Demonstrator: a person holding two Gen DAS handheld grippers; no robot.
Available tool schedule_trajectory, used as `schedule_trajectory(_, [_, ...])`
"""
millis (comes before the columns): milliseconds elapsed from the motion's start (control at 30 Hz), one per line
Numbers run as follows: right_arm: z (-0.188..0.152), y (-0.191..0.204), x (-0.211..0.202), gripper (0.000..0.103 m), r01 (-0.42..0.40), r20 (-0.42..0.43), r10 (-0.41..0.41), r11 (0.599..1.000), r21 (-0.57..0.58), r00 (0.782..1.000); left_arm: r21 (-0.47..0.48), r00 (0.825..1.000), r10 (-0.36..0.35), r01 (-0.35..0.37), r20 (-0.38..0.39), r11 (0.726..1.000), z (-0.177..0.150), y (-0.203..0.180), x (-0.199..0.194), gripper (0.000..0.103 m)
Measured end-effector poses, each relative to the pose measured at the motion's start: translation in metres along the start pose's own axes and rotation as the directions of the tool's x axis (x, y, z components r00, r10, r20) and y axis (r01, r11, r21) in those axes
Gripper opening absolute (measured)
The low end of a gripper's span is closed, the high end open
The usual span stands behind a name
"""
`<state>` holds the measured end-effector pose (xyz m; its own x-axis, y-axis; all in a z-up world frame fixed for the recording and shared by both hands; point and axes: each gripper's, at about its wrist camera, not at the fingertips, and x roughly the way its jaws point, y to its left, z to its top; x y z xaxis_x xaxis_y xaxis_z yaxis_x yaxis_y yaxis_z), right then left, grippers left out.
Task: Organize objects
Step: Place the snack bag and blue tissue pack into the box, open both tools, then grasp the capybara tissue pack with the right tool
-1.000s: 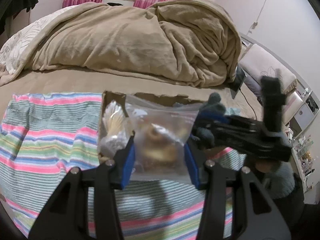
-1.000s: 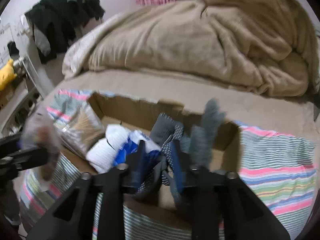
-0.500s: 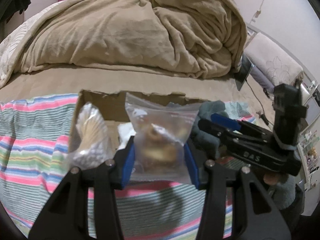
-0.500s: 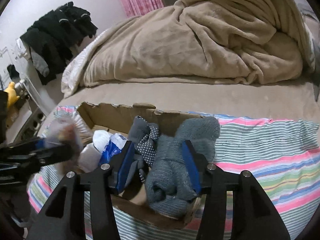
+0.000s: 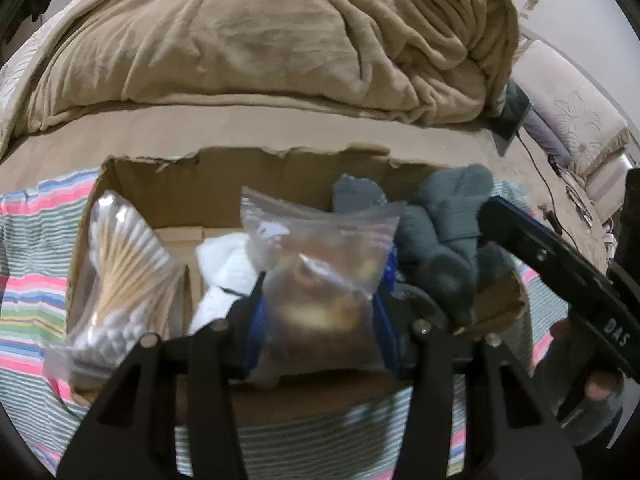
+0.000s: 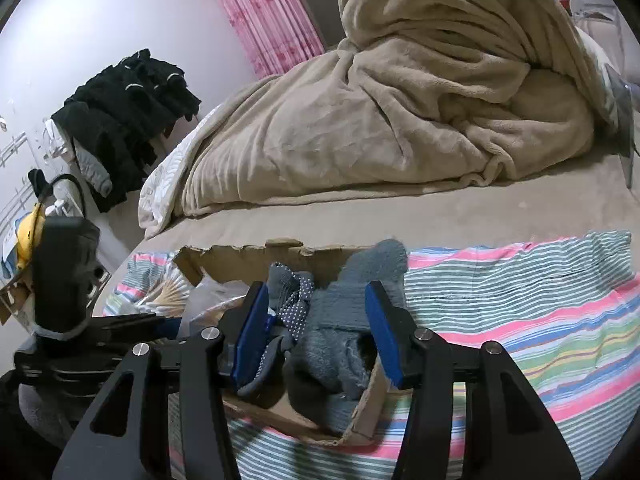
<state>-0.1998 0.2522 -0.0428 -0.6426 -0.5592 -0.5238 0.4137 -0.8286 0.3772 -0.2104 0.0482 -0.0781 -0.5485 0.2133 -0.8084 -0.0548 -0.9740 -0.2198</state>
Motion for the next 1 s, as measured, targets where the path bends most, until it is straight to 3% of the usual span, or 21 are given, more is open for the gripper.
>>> schedule_trajectory(33, [0.0,0.0,0.0,0.054,0.003,0.0,-0.003,1.0,-0.002,1.0,-0.001,1.0,0.003,-0.003,0.001,1.0,0.0,0.0,-0.002,0.05])
schedule_trajectory(200, [0.001,0.006,0.002,0.062,0.033,-0.006,-0.033,0.999,-0.026,0.999,0.003,0.999,0.004,-0.004,0.038,1.0,-0.005,-0.001,-0.024,0.074])
schedule_trajectory(400, [-0.002,0.024,-0.021,0.072,0.095,0.008,-0.094,0.994,-0.054,0.996,0.043,0.994,0.008,-0.012,0.105,0.999,-0.019,0.002,-0.064,0.081])
schedule_trajectory(633, [-0.033,0.056,-0.056,0.073,0.131,-0.048,-0.133,0.99,-0.047,0.99,0.059,0.988,-0.019,0.01,0.152,0.998,-0.061,0.019,-0.108,0.082])
schedule_trajectory(1000, [-0.11,0.121,-0.069,0.074,0.085,-0.174,-0.11,0.985,-0.147,0.979,-0.015,0.979,-0.02,0.023,0.204,1.0,-0.141,0.061,-0.155,0.082])
